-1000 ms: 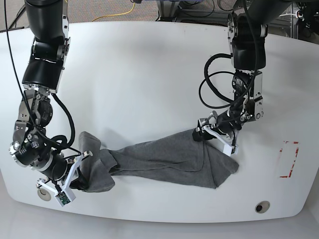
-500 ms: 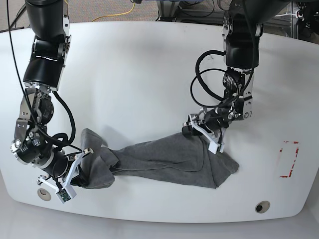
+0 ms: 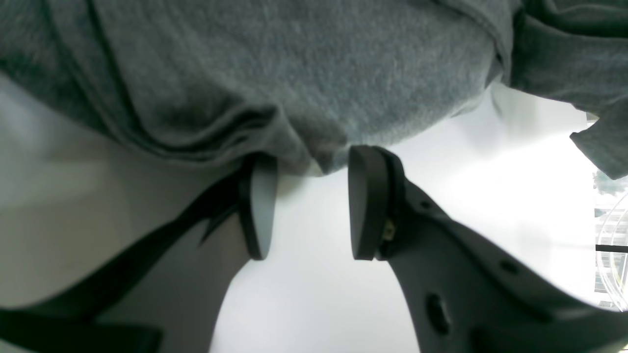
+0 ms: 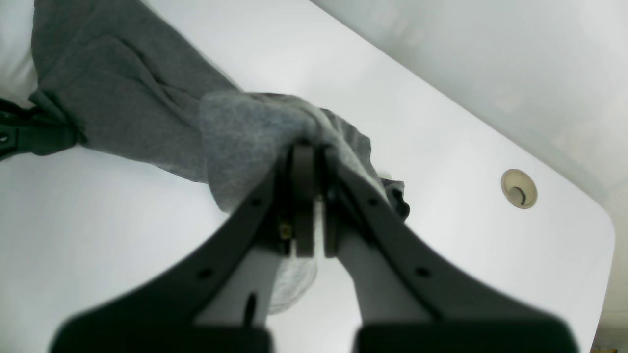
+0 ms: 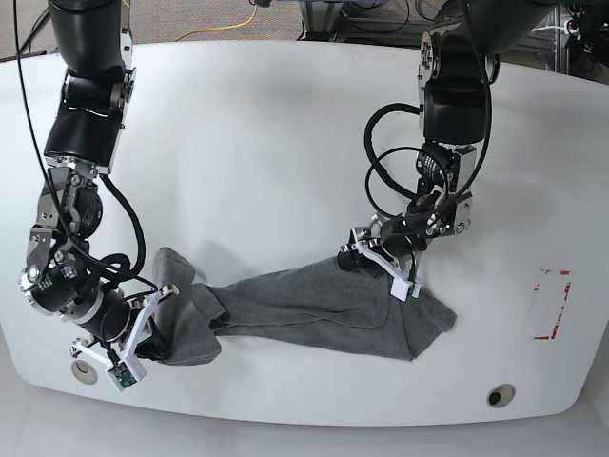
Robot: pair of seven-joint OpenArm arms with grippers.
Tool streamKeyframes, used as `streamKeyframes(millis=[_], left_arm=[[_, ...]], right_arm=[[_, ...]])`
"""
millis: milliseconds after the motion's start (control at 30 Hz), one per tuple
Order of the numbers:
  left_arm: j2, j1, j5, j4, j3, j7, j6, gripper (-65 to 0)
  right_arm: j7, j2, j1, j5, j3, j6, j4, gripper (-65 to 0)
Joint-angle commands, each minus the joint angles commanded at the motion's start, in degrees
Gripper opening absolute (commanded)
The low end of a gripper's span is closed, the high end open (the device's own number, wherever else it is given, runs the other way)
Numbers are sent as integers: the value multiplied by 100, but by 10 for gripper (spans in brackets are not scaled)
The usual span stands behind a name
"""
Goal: Layout the t-shirt on the table in an organized manner, then fold the t-shirt properly
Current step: 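Grasp the shirt fabric with the left gripper near its middle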
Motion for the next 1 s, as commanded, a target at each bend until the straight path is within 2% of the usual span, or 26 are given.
streamKeyframes(millis=[333, 533, 600, 700, 1000], left_arm=[[-18, -18, 9, 9, -9, -88, 0, -432], [-35, -9, 18, -9, -9, -308, 35, -606], [-97, -9, 18, -9, -9, -308, 185, -650], [-114, 9, -9, 9, -9, -290, 281, -639], [-141, 35, -18, 9, -97, -273, 281, -511]], right_arm=[[0, 0, -97, 0, 0, 0, 9, -650], [0, 0, -123, 0, 0, 0, 53, -650], [0, 0, -141, 0, 0, 0, 123, -650], [0, 0, -149, 0, 0, 0, 176, -650], [0, 0, -149, -18, 0, 0, 167, -650]])
